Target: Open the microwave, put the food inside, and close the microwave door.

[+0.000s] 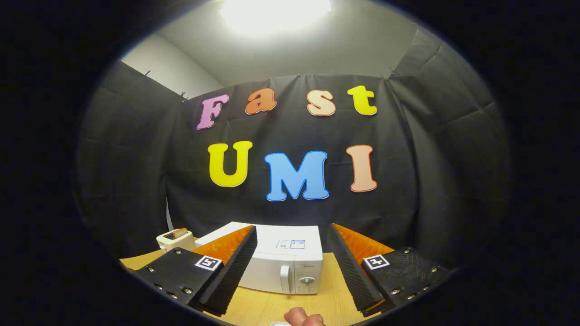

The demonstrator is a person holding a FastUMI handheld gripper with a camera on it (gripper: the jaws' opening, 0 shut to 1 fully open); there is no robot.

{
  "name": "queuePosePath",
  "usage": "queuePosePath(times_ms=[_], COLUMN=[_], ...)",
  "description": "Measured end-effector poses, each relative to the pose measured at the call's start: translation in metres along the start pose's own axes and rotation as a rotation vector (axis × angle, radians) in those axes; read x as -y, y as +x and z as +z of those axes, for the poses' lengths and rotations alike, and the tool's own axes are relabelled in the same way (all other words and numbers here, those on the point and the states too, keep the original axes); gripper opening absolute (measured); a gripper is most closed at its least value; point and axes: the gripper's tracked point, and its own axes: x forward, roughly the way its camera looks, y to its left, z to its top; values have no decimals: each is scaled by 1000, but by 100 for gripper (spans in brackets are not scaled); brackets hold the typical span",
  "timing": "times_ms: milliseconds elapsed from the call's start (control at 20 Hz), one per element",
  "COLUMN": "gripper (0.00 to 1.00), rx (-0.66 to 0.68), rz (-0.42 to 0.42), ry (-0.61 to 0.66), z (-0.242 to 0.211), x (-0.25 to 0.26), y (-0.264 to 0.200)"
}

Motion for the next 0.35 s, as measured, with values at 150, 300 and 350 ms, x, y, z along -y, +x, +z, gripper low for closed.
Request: queuePosePath(times_ms=[150, 300, 350], gripper=[98, 98, 98], rx=[-10, -19, -13], rz=[-1, -25, -29], ry=[0, -30, -24], z=[-22, -59, -69], x=[18, 51, 61], y=[-2, 0, 1])
